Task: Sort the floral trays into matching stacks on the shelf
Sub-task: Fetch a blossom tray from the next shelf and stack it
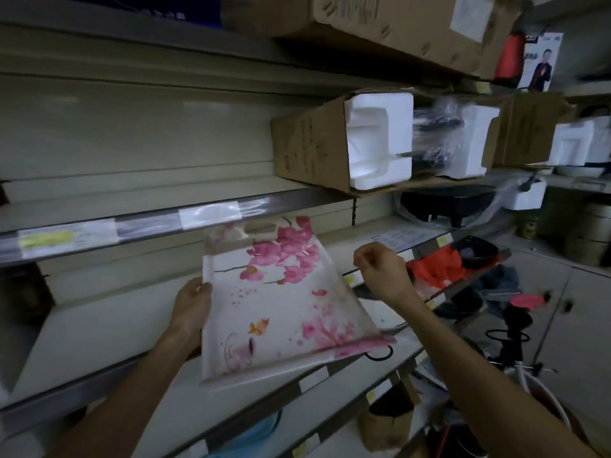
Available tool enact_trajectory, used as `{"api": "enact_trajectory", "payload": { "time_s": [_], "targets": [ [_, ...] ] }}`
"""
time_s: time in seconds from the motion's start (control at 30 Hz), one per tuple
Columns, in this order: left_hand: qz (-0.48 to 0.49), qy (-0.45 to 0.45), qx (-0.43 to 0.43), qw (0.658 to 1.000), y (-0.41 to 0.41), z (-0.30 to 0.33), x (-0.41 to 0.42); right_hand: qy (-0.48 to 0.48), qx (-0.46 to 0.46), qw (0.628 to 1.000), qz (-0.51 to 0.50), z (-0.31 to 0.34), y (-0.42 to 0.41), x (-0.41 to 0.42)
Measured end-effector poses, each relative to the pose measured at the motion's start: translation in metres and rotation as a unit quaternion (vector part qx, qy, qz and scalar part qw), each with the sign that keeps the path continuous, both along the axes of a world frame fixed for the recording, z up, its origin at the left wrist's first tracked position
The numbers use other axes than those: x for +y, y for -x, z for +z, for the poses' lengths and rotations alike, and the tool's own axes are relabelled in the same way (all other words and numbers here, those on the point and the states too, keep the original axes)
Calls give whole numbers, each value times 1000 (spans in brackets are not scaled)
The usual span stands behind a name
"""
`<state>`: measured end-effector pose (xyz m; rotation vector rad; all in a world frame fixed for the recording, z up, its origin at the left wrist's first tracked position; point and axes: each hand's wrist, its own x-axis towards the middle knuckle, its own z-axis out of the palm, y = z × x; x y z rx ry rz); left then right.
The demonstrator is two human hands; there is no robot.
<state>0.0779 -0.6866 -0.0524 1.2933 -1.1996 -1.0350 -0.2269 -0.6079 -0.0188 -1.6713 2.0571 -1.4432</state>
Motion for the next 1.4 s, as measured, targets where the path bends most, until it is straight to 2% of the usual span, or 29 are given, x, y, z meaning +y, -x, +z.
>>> {"api": "enact_trajectory", "payload": {
  "time_s": [0.07, 0.13, 0.3, 0.37, 0.5, 0.67, 0.83, 1.1, 1.4],
  "targets": [
    [4, 10, 3, 1000, -8, -4, 17, -37, -18, 999, 4, -7, -2, -8],
    [7, 18, 2, 1000, -16, -10, 35, -77, -99, 992, 24, -19, -7, -13],
    [20, 9, 9, 1000, -36, -27, 87, -171, -269, 941, 115, -47, -33, -4],
    [34, 14, 10, 999, -44, -33, 108, -179, -303, 927, 132, -52, -50, 5],
    [65, 16, 2, 998, -62, -47, 147, -168, -262, 944, 114, -64, -80, 16],
    [107, 24, -11, 994, -88, -48, 186, -166, -254, 941, 147, -68, -118, 29],
    [138, 14, -6, 990, -133, -53, 217, -176, -287, 922, 192, -72, -167, 40],
    [201, 24, -24, 979, -210, -59, 271, -192, -268, 912, 245, -70, -261, 67],
    [275, 27, -18, 961, -344, -56, 353, -231, -268, 885, 303, -68, -412, 116]
  ]
}}
